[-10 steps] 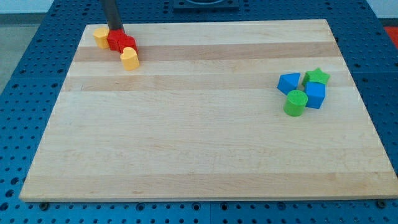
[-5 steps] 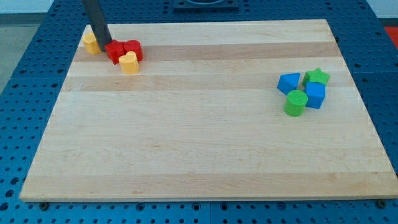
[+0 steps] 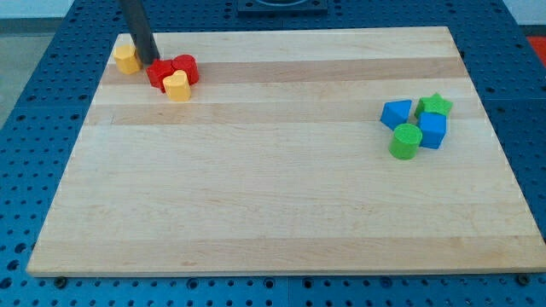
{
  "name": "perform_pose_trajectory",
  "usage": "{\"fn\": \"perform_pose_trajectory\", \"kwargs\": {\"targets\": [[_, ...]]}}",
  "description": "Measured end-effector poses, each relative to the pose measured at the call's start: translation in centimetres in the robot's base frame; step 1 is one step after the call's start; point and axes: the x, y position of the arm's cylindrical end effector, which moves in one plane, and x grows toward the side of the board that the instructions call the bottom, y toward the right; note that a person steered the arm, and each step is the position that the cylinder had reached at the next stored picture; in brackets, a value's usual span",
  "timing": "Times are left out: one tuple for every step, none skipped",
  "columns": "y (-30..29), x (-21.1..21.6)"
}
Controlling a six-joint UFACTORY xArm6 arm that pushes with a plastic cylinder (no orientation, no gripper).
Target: Move the yellow hexagon to the left of the red star
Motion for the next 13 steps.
{"fn": "perform_pose_trajectory", "kwargs": {"targets": [[0.0, 0.0], [-0.8, -5.6], [-1.9, -5.8], [-2.0, -5.8], [-2.6, -5.7], [-4.9, -4.4], [-5.0, -4.3], [-5.0, -3.2], [-5.0, 1.7], [-5.0, 2.1], [-5.0, 5.9], [-5.0, 6.3], [-5.0, 8.7]]}}
